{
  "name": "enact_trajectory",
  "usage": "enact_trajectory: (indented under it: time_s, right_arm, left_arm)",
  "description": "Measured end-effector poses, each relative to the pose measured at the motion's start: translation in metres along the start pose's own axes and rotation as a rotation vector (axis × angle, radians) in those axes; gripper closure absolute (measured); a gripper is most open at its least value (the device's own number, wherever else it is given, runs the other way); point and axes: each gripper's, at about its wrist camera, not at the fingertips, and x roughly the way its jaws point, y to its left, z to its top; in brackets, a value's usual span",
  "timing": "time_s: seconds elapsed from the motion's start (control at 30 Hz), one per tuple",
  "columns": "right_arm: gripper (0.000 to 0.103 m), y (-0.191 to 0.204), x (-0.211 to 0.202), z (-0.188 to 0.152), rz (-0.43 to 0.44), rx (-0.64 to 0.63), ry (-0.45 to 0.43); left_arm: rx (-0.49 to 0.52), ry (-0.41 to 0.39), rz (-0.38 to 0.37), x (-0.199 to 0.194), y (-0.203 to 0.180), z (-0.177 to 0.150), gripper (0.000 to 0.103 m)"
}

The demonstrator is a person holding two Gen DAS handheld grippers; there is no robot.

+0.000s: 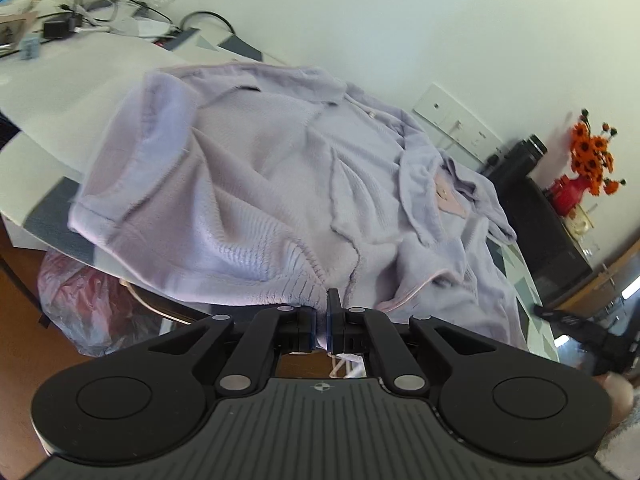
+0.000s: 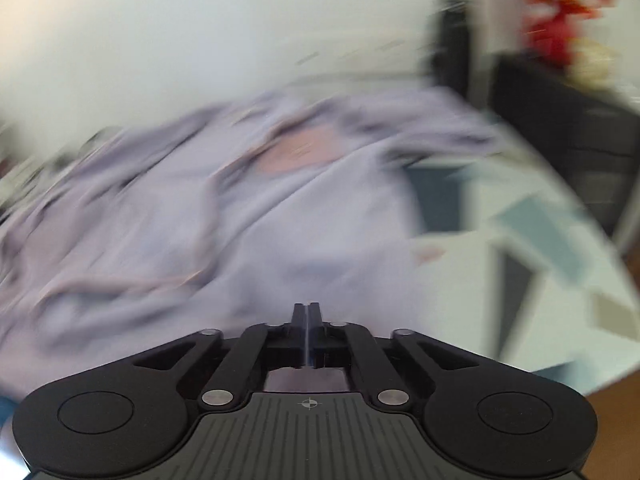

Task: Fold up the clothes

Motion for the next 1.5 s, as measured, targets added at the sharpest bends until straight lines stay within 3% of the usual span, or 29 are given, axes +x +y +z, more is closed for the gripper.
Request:
enact_trajectory:
  time_s: [0.1, 0.17, 0.27, 0.37, 0.47, 0.6, 0.73, 0.9, 0.93, 1.0, 1.17, 1.3, 1.5]
  right_arm:
    - [0.103, -0.058, -0.019, 0.019, -0.184, 0.227, -0.128]
    - [0.103, -0.088, -0.025, 0.029, -0.227, 0.286, -0.140]
    - [0.097, -0.073, -0.020, 0.027, -0.087, 0.119, -0.010]
    - [0.073, -0.019, -0.012, 0.007, 0.038, -0.085, 0.059]
    - [0.060, 0.034, 0.005, -0.007, 0.181, -0.119, 0.103]
    - [0.051, 0.088, 0.030, -0.004, 0.276, -0.131, 0.155]
    - [0.051, 0.113, 0.052, 0.015, 0.316, -0.092, 0.173]
    - [0.052, 0.109, 0.101, 0.024, 0.344, 0.053, 0.319]
    - [0.055, 0.109, 0.105, 0.022, 0.358, 0.067, 0.328]
    - [0.083, 0.111, 0.106, 0.020, 0.390, 0.050, 0.320]
    - [0.090, 0.095, 0.086, 0.034, 0.395, 0.024, 0.216]
    - [0.092, 0.033, 0.066, 0.072, 0.298, 0.114, 0.084]
    - [0.092, -0.111, 0.042, 0.108, -0.104, 0.388, -0.160]
  left_arm:
    - [-0.042, -0.021, 0.022, -0.006, 0.014, 0.003, 0.099]
    - [-0.054, -0.017, 0.031, -0.007, 0.020, 0.003, 0.099]
    - [-0.020, 0.006, 0.034, -0.003, 0.017, -0.001, 0.099]
    - [-0.006, 0.020, 0.030, 0.001, 0.014, -0.004, 0.099]
    - [-0.006, 0.021, 0.044, 0.001, 0.014, -0.005, 0.099]
    - [-0.025, 0.006, 0.060, -0.003, 0.019, -0.005, 0.099]
    - [-0.032, -0.006, 0.082, -0.002, 0.018, -0.007, 0.098]
    - [-0.059, -0.027, 0.116, -0.001, 0.018, -0.006, 0.098]
    - [-0.068, -0.033, 0.122, -0.002, 0.018, -0.004, 0.098]
    - [-0.092, -0.044, 0.136, -0.002, 0.020, -0.002, 0.098]
    - [-0.152, -0.063, 0.184, 0.000, 0.025, 0.006, 0.098]
    - [-0.171, -0.073, 0.225, 0.001, 0.029, 0.010, 0.098]
    - [-0.186, -0.060, 0.287, 0.004, 0.029, 0.007, 0.098]
